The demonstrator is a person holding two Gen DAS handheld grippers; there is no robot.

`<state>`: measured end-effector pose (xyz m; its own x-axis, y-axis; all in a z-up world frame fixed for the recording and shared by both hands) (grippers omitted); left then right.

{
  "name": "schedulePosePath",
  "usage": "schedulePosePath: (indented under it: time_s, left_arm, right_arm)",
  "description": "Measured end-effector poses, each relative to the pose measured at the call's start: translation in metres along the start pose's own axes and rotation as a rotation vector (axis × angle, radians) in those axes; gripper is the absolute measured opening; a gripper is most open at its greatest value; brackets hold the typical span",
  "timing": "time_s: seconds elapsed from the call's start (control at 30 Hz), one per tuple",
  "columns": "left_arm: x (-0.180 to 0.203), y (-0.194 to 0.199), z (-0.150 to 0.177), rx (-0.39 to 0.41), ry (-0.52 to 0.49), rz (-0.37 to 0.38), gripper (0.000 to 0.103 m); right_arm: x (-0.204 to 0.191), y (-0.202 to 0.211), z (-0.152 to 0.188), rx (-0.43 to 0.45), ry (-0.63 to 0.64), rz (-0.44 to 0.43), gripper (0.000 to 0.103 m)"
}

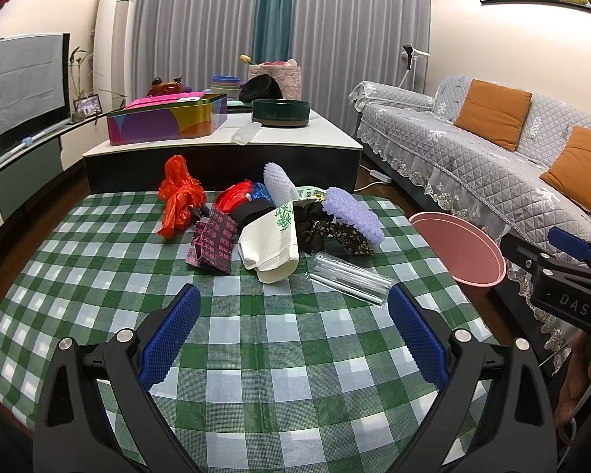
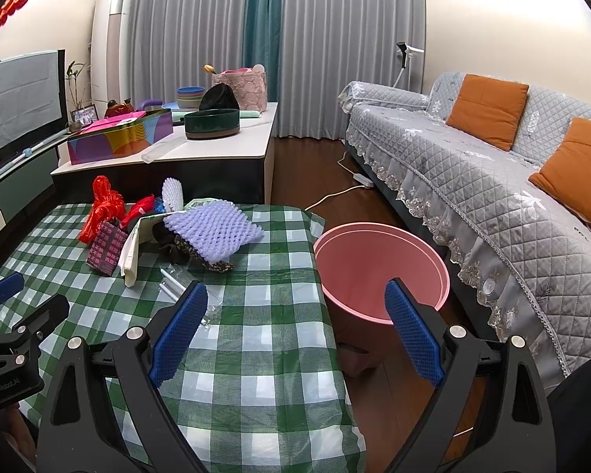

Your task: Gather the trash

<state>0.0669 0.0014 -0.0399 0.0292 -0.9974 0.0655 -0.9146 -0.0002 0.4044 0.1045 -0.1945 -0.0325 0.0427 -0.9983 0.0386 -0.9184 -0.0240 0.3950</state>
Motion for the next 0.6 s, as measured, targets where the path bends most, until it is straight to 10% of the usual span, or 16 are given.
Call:
schedulePosePath:
  time_s: [0.6]
  left_arm:
    - [-0.005, -0.007, -0.012, 0.026, -0.011, -0.008, 0.05]
  right_arm:
    - [-0.021, -0.009, -0.023, 0.0, -0.021, -0.148, 0.053]
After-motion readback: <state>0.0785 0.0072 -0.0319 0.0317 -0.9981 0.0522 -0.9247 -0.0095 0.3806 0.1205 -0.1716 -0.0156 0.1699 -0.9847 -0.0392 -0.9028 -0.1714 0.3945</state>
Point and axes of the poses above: each gripper's, at about its wrist camera, not at the fingertips, and y roughly against the way its jaws point, x to its right, z to its underside, the point moved 8 cm from there along -y, roughly the way its jaws point, and after that the axes turned 8 degrees about x, right-handed, at the moved point
